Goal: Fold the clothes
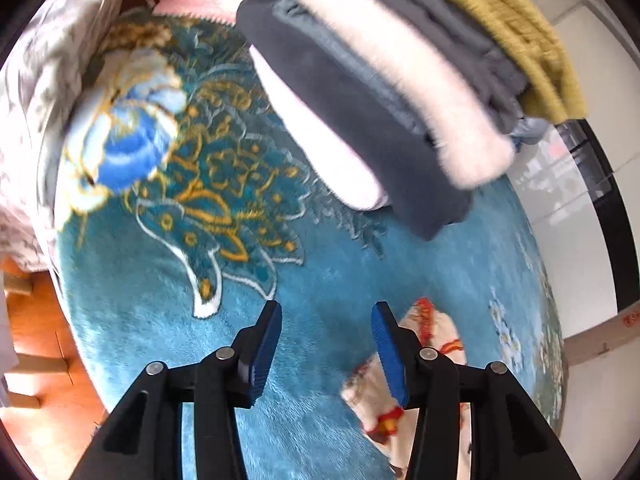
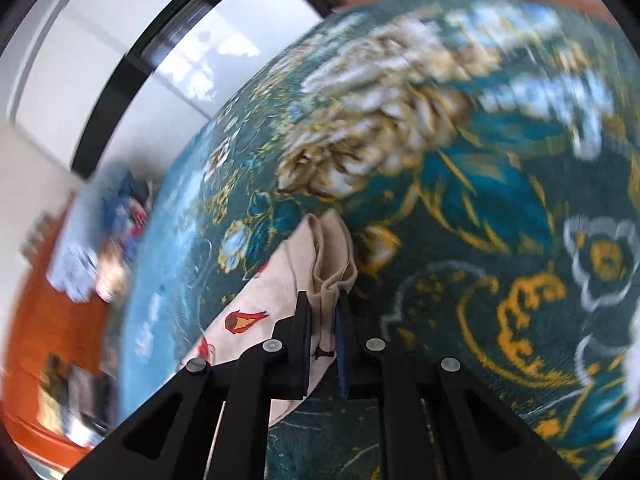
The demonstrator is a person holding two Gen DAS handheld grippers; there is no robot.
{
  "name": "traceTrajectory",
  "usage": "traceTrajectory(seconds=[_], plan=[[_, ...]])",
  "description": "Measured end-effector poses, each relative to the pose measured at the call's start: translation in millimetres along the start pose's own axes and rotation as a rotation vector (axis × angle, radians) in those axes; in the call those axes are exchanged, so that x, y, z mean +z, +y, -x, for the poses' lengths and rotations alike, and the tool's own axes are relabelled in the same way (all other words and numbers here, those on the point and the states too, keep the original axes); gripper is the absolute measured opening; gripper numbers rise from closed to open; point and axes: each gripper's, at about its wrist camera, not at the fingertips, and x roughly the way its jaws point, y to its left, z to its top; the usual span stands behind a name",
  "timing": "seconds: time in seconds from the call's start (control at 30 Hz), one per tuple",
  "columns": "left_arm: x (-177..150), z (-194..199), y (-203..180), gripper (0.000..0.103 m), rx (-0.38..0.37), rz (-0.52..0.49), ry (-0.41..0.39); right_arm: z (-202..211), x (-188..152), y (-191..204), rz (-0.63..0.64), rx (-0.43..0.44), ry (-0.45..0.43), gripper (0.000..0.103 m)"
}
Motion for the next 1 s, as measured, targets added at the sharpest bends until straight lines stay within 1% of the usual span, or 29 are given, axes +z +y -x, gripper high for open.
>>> traceTrajectory(seconds=[0.07,0.1,0.17,0.2,0.23,0.37,0.4,0.5,0.57,0.63,0.7,0.8,0.9,1.0], plan=[[-4.1,13.7,-20.8,0.051,-0.033,-0.070,-0.017,2.7,1.4,18.2,0.046,-0.019,-0.025,0.011],[-14.1,9.7,-45.9,0.051,-0.059,-0.137,-0.013,2.0,1.3,27.8,0.059,-0.019,-0.031,0.011],[-44.4,-2.8,-96.4,0.051,-0.136,-0.272,0.030,-2.7,-3.6,49.7,0.116,-0.031,-0.025,0.011],[-65.8,-18.8,-127.8,0.051,-0.182,-0.350,0.077,-5.6,-7.2,64.4,0.157,-0.044,-0.024,0.011],[-94.0,-28.3,-147.7,0.051,-0.199,-0.435,0.121,-4.5,-12.3,78.1,0.186,-0.026,-0.022,0.011],[-205.1,-65.4,-225.5,0.051,-0.264,-0.766,0.296,7.9,-36.8,128.6,0.278,0.092,-0.015,0.011],[-216.4,-65.7,-228.0,0.051,-0.256,-0.785,0.306,10.5,-45.0,142.3,0.302,0.133,-0.009,0.011],[-248.2,-65.7,-234.9,0.048,-0.234,-0.837,0.337,9.7,-85.1,187.6,0.446,0.203,0.043,0.011],[-230.9,-48.7,-226.3,0.048,-0.256,-0.781,0.320,8.7,-112.8,217.7,0.546,0.246,0.080,0.011],[-204.2,-32.5,-208.7,0.048,-0.273,-0.709,0.251,-1.1,-141.1,238.7,0.615,0.284,0.125,0.011],[-174.6,-17.1,-186.1,0.049,-0.259,-0.638,0.180,-14.2,-165.9,250.0,0.636,0.315,0.181,0.011],[-137.6,2.1,-146.8,0.050,-0.240,-0.529,0.109,-32.4,-203.9,261.3,0.643,0.335,0.265,0.011],[-113.3,15.9,-110.2,0.050,-0.200,-0.428,0.065,-46.9,-242.5,270.0,0.711,0.286,0.341,0.012],[-98.7,14.4,-77.6,0.050,-0.155,-0.350,0.063,-51.7,-246.2,266.2,0.718,0.252,0.352,0.017]])
